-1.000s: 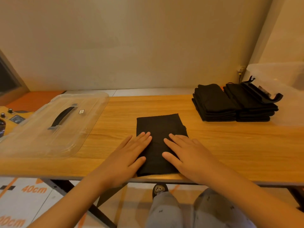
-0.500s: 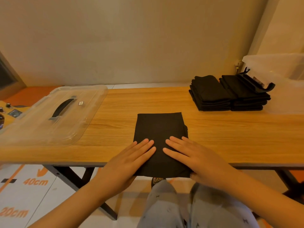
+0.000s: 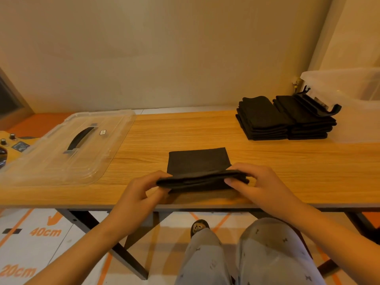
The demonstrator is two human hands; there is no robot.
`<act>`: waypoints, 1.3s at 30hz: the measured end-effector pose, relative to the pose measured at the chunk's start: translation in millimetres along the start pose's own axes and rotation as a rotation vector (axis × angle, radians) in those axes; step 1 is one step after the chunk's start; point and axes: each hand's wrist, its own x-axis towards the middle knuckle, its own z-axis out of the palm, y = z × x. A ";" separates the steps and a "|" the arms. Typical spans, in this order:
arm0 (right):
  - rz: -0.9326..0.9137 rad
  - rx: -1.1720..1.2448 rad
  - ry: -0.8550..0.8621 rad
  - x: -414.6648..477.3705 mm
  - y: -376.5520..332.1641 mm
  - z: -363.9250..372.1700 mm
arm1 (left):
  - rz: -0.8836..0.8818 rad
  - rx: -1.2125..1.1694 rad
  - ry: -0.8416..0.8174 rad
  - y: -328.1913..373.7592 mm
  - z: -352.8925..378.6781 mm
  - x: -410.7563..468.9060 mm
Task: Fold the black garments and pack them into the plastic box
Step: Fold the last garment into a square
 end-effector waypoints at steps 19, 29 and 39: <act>0.217 0.365 0.335 131.9 -18.9 -35.9 | -0.408 -0.317 0.171 14.5 -32.5 135.7; 0.069 -0.385 0.031 87.4 16.3 12.8 | -0.169 0.382 0.007 -14.1 16.5 72.1; 0.008 -0.631 -0.335 26.1 13.6 19.3 | -0.015 0.762 -0.328 -13.6 33.3 31.6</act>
